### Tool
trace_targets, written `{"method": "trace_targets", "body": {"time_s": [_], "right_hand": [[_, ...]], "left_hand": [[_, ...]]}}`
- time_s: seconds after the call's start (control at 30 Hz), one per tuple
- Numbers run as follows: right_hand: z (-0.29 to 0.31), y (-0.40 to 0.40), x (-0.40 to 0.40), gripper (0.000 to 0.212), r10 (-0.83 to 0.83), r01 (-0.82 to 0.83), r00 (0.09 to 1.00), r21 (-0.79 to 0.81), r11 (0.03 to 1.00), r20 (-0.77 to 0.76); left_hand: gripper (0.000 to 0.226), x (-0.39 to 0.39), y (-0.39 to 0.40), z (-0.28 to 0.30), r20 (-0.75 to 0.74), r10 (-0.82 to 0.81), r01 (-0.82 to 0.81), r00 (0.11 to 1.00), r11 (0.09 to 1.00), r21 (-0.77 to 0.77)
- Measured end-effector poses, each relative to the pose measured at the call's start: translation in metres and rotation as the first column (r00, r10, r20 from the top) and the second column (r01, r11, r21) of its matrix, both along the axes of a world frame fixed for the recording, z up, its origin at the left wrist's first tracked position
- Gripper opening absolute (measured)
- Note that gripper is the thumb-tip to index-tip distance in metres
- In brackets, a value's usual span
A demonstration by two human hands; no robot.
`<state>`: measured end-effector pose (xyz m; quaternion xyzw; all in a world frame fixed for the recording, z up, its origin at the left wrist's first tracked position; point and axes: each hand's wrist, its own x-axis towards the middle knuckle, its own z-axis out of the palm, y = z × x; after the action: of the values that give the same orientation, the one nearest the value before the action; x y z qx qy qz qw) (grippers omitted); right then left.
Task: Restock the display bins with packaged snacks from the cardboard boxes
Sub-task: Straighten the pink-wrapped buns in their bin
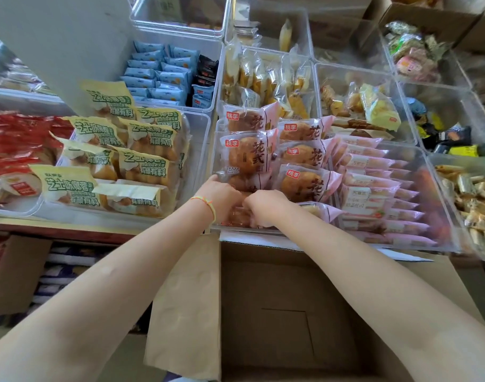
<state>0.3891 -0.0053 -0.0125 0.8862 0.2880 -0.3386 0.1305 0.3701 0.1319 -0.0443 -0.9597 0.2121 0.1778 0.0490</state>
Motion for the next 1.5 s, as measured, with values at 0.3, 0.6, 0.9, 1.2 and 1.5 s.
{"method": "trace_targets", "body": {"time_s": [0.3, 0.6, 0.9, 1.2, 1.5], "right_hand": [[-0.017, 0.010, -0.002, 0.036, 0.041, -0.037, 0.996, -0.060, 0.998, 0.074], [0.006, -0.021, 0.025, 0.016, -0.286, 0.257, 0.957, 0.328, 0.909, 0.042], [-0.011, -0.011, 0.031, 0.046, -0.601, 0.510, 0.787, 0.399, 0.762, 0.141], [-0.016, -0.014, 0.049, 0.057, -0.655, 0.578, 0.753, 0.412, 0.704, 0.061], [-0.027, -0.020, 0.045, 0.043, -0.584, 0.475, 0.799, 0.445, 0.759, 0.144]], "left_hand": [[0.010, -0.003, 0.002, -0.030, 0.084, -0.010, 0.011, 0.996, 1.000, -0.009], [0.029, 0.024, -0.002, 0.020, -0.091, 0.146, -0.150, 0.985, 0.988, -0.041], [0.032, 0.018, 0.006, -0.023, 0.193, 0.209, -0.217, 0.959, 0.976, 0.021], [0.039, 0.005, 0.005, -0.028, 0.120, 0.160, -0.162, 0.980, 0.987, 0.009], [0.067, 0.010, 0.000, -0.030, 0.087, 0.207, -0.218, 0.974, 0.965, 0.149]]}}
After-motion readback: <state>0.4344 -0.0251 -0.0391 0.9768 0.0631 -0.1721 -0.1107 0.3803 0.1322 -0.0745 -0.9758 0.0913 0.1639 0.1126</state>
